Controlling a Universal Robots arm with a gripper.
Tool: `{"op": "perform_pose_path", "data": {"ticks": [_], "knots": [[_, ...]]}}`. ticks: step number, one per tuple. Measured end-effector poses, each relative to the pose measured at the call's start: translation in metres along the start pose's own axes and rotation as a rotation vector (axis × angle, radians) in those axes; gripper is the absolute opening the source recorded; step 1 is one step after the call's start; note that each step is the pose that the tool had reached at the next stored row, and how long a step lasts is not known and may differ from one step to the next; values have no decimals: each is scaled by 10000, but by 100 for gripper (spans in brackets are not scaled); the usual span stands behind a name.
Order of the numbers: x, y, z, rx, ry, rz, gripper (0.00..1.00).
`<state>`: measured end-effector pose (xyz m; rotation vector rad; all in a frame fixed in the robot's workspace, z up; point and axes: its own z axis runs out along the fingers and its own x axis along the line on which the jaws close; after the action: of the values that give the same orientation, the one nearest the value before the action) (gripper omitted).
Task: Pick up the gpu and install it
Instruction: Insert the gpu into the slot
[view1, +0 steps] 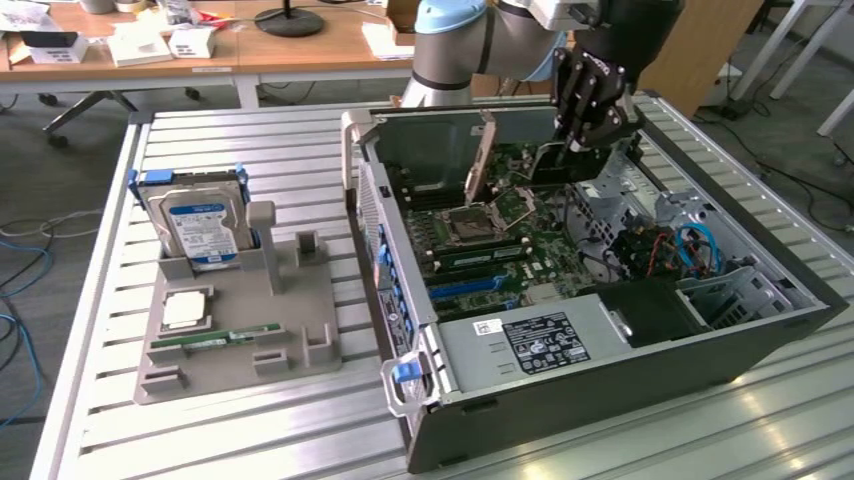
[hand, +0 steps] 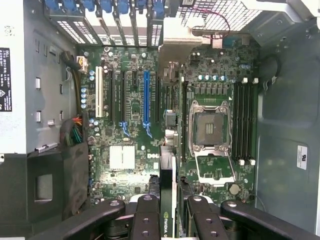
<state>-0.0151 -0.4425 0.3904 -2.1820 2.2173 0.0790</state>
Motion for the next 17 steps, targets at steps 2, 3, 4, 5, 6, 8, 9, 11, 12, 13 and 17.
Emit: {"op": "perform_pose_path", "data": {"ticks": [2,3,4,5,6,8,9,11,12,13,17], "knots": [[2,106,3,9,-1,0,26],[2,154,4,15,1,-1,26],[2,173,4,18,2,-1,26],[2,190,5,20,4,-1,26],[2,200,4,20,7,-1,26],[2,201,4,21,9,-1,26],[2,201,4,21,9,-1,26],[2,201,4,21,8,-1,26],[5,201,4,21,8,-2,26],[12,201,4,21,8,-2,26],[48,202,2,21,8,-1,26]]}}
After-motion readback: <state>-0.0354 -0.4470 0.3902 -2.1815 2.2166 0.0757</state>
